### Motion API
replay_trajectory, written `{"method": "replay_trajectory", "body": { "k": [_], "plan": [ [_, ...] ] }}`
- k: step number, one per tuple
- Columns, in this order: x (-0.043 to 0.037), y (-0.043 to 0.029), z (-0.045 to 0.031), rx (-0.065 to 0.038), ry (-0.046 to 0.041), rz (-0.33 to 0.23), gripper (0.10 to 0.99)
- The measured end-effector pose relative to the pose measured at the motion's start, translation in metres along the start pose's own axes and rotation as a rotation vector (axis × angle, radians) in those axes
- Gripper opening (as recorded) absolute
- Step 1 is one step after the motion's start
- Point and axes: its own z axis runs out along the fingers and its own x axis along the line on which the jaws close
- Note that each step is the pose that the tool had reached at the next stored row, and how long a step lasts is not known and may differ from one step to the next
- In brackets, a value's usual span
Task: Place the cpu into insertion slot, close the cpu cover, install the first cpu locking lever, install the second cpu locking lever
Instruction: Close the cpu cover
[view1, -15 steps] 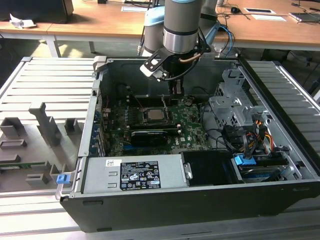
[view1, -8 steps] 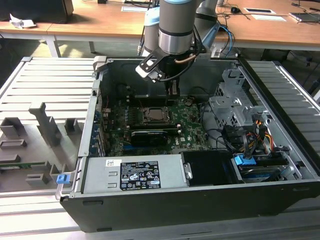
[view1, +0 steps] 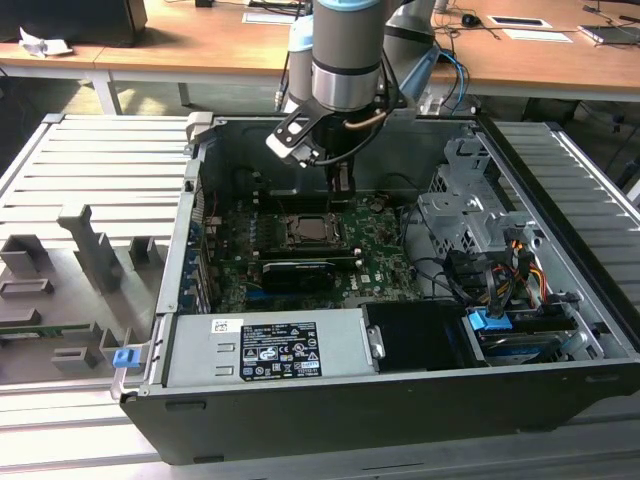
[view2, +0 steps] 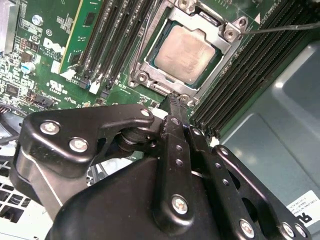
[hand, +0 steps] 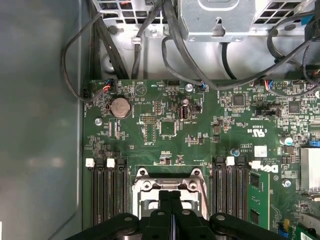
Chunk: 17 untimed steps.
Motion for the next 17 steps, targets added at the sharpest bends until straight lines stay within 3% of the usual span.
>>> {"method": "replay_trajectory", "body": {
  "k": [17],
  "plan": [
    [-0.0020,-0.0097,0.0009,0.000,0.0005,-0.002,0.106]
  ]
}}
